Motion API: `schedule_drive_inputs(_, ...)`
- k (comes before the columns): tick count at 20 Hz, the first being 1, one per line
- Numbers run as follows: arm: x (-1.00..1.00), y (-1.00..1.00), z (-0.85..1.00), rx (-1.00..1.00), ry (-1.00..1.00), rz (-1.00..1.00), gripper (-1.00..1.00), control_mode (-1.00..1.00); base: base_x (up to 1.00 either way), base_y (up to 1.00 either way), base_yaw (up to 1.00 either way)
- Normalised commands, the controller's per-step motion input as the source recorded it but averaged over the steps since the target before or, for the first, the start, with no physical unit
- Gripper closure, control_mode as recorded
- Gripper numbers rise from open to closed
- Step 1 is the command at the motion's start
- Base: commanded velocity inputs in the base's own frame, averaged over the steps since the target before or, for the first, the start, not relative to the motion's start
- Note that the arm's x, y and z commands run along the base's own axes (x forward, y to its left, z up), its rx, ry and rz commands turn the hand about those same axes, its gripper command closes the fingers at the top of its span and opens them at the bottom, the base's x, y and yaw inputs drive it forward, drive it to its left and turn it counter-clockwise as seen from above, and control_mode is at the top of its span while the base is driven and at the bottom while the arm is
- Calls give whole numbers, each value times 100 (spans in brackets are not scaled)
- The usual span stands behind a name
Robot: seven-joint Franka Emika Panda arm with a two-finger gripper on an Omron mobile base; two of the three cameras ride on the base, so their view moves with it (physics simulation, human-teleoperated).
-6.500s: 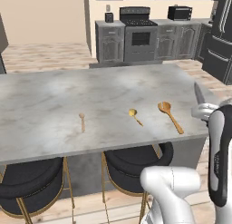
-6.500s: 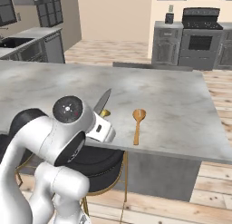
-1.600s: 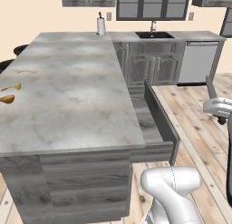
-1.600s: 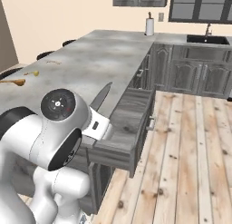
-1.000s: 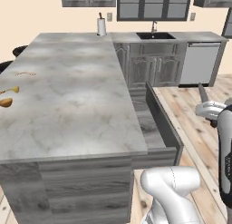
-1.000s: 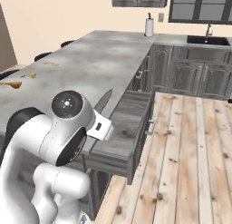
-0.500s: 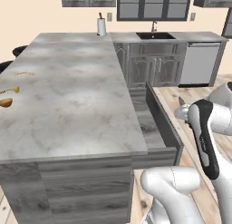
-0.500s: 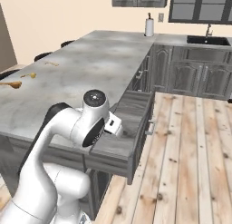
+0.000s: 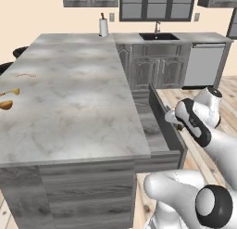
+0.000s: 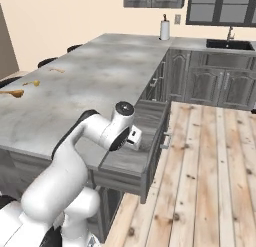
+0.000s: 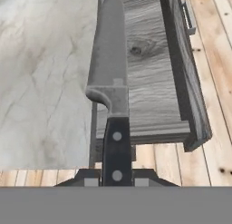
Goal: Pick up the metallic utensils from the counter and place them in the open drawer. Make sure not to pick up any wooden utensils.
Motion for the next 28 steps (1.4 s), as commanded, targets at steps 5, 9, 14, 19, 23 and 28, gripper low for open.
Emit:
schedule_drive_inputs(5,67,-19,-41,0,0,4,100,-100,0,0,0)
schedule_drive_inputs(9,48,-26,-37,0,0,0,100,-100,0,0,0)
schedule_drive_inputs(14,30,-4,-32,0,0,0,100,-100,0,0,0)
schedule_drive_inputs(19,9,6,-19,-2,3,-1,100,-100,0,0,0)
schedule_drive_inputs(23,12,0,-24,-3,2,0,100,-100,0,0,0)
schedule_drive_inputs(28,18,0,-38,-6,0,0,100,-100,0,0,0)
